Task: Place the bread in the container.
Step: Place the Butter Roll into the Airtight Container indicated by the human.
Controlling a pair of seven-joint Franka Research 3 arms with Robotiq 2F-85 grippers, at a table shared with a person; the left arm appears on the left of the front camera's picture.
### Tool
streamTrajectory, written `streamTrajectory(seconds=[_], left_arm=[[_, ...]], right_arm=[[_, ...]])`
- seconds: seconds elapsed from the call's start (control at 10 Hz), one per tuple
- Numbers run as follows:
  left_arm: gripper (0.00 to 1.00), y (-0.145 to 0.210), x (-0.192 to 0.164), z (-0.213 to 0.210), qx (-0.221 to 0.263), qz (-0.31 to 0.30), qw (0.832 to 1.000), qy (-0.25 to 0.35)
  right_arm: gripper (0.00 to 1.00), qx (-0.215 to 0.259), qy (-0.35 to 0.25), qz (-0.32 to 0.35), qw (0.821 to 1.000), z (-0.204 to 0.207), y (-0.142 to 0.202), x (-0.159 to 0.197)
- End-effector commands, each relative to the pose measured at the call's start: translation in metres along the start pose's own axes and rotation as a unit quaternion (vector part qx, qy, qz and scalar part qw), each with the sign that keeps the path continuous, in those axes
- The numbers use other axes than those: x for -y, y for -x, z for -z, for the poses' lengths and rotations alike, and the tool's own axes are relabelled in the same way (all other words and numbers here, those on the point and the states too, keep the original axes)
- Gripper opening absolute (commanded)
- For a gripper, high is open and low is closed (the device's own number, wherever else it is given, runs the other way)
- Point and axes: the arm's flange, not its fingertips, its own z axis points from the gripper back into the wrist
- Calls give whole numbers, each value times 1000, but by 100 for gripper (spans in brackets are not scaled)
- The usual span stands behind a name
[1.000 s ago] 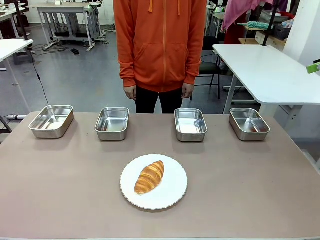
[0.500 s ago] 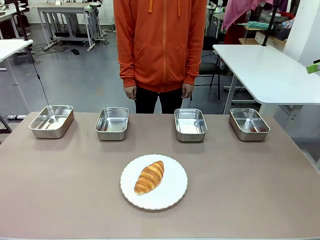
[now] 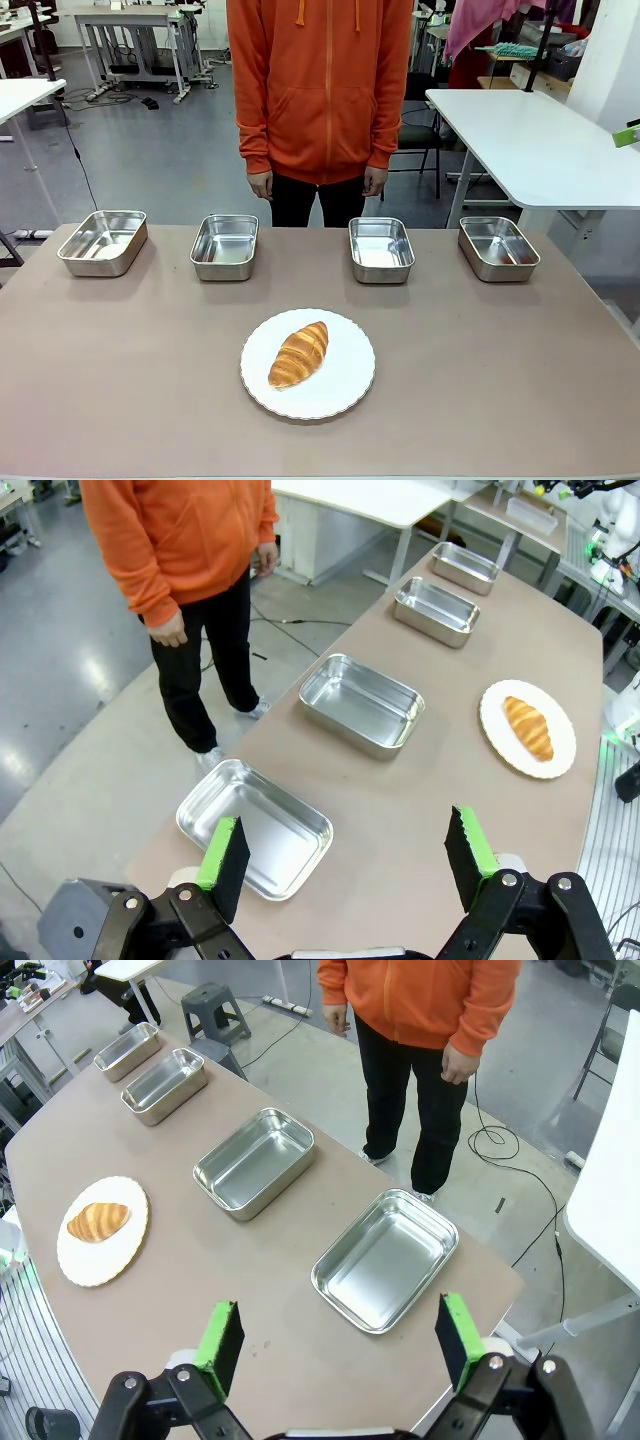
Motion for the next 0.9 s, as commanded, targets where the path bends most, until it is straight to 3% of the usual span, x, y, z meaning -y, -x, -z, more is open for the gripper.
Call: streamTrajectory(seconds=[0.0,0.8], left_arm=[[100,-1,1,0,1,6,1000,2],[100,-1,1,0,1,6,1000,2]], right_arm=[[100,11,-4,-4,1000,-1,-2,0],[100,11,-4,-4,1000,-1,-2,0]])
